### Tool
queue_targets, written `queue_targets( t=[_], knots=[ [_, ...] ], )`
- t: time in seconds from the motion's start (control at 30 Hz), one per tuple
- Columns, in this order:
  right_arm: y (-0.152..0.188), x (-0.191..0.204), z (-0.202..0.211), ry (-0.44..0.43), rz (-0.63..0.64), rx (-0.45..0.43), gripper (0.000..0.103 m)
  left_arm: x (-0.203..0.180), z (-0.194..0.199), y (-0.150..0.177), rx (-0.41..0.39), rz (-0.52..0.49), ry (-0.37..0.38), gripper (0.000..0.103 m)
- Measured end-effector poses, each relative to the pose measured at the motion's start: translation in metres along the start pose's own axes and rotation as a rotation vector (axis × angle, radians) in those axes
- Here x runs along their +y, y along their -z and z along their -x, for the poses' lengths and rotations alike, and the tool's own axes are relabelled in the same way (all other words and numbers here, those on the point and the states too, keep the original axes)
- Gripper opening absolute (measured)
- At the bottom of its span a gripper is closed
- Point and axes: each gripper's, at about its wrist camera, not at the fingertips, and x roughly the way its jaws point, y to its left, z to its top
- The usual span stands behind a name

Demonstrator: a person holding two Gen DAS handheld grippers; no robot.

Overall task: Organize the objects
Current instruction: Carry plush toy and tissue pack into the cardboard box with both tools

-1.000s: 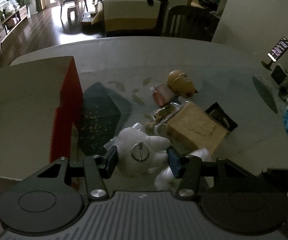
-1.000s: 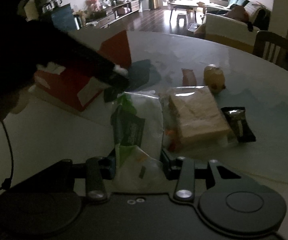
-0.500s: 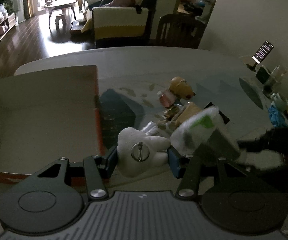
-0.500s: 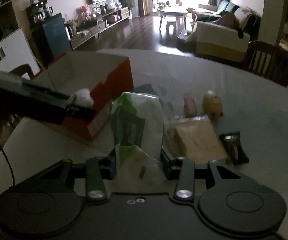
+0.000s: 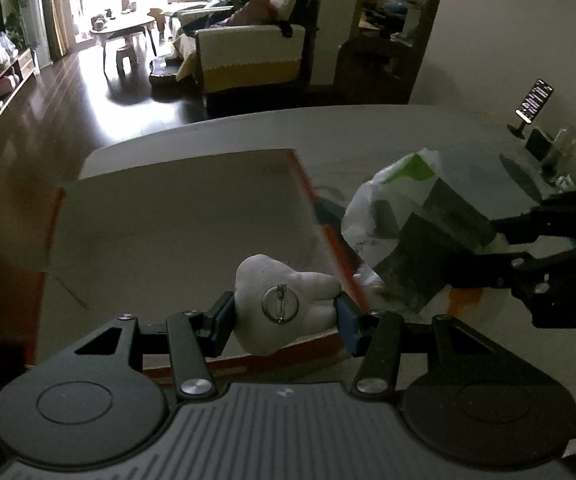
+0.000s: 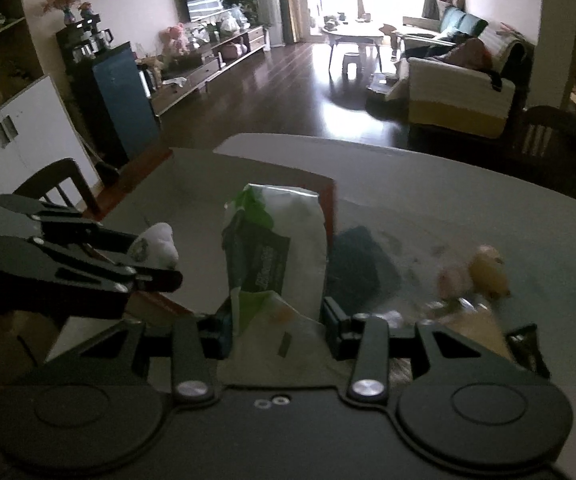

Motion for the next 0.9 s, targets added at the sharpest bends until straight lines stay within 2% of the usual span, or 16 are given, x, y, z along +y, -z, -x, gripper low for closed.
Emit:
queue_targets(
  t=[0.4,0.67,0.9],
  knots=[
    [-0.041,0.056,-0.072,0.016,0.068,0.062,0.042,0.074,-0.006,-0.006,0.015,-0.033,-0.051,0.052],
    [-0.045,0.065,-0.132,0.031,0.051,0.161,0.042,0.105,-0.044,-0.015,0.094,-0.073,-0.079,0.052],
    [-0.038,0.066,-0.169,0.033,0.065,0.238,0.042,0.112,-0.082,-0.017,0.164,-0.089,-0.074,0.052]
  ],
)
